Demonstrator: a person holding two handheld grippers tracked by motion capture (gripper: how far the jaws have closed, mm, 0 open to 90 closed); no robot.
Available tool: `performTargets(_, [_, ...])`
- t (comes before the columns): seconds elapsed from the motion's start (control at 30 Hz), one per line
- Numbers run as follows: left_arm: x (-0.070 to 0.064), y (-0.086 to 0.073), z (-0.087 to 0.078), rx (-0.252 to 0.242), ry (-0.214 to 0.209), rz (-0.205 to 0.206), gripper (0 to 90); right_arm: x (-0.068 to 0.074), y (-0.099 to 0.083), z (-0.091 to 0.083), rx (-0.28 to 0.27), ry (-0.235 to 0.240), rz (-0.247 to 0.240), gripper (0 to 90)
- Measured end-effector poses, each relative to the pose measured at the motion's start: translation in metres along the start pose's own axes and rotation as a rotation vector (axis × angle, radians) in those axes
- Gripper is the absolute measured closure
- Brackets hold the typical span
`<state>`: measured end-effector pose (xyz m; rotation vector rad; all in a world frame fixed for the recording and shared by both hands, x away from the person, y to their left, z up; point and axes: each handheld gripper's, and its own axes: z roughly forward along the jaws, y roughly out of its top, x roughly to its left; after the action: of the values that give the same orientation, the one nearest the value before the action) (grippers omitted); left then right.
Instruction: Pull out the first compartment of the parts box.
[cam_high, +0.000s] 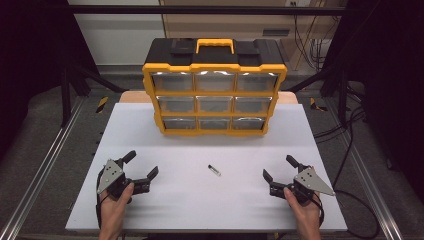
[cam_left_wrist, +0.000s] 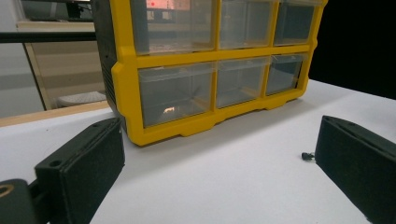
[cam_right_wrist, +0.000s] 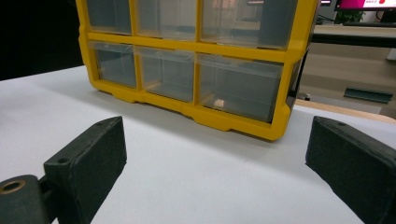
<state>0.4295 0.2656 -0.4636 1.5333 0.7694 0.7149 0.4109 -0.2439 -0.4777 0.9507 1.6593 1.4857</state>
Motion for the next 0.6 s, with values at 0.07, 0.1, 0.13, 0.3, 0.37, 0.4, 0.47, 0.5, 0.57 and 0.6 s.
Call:
performTargets(0.07, [-0.002,0.003,0.000,0.019,-0.010,-0.007,1.3,0.000,0.000,0.000,-0.002,-0.005,-0.005,5.4])
performTargets(0.1, [-0.003,0.004,0.000,0.032,-0.026,0.003,1.8,0.001,0.001,-0.001,-0.003,-0.004,-0.005,5.3])
performTargets(0.13, [-0.005,0.006,0.000,0.043,-0.027,0.018,2.3,0.001,0.001,-0.001,-0.002,-0.005,-0.004,5.3])
performTargets(0.3, [-0.016,0.012,0.006,0.060,-0.021,0.086,2.7,0.003,0.001,0.001,0.004,-0.010,0.004,4.8])
performTargets(0.37, [-0.018,0.014,0.010,0.053,-0.029,0.101,2.5,0.004,0.001,0.001,0.007,-0.013,0.011,3.9])
performTargets(0.4, [-0.019,0.015,0.011,0.053,-0.033,0.105,2.2,0.004,0.001,0.001,0.008,-0.013,0.011,3.8])
performTargets(0.47, [-0.021,0.017,0.015,0.073,-0.033,0.121,2.0,0.005,0.002,0.001,0.011,-0.007,0.011,3.7])
performTargets(0.5, [-0.021,0.017,0.015,0.073,-0.033,0.121,2.0,0.005,0.002,0.001,0.013,-0.007,0.013,3.7])
performTargets(0.57, [-0.022,0.022,0.020,0.087,-0.030,0.143,2.1,0.005,0.002,0.002,0.013,-0.010,0.010,3.4])
performTargets(0.6, [-0.022,0.025,0.021,0.093,-0.030,0.153,2.1,0.005,0.002,0.002,0.014,-0.013,0.009,3.3])
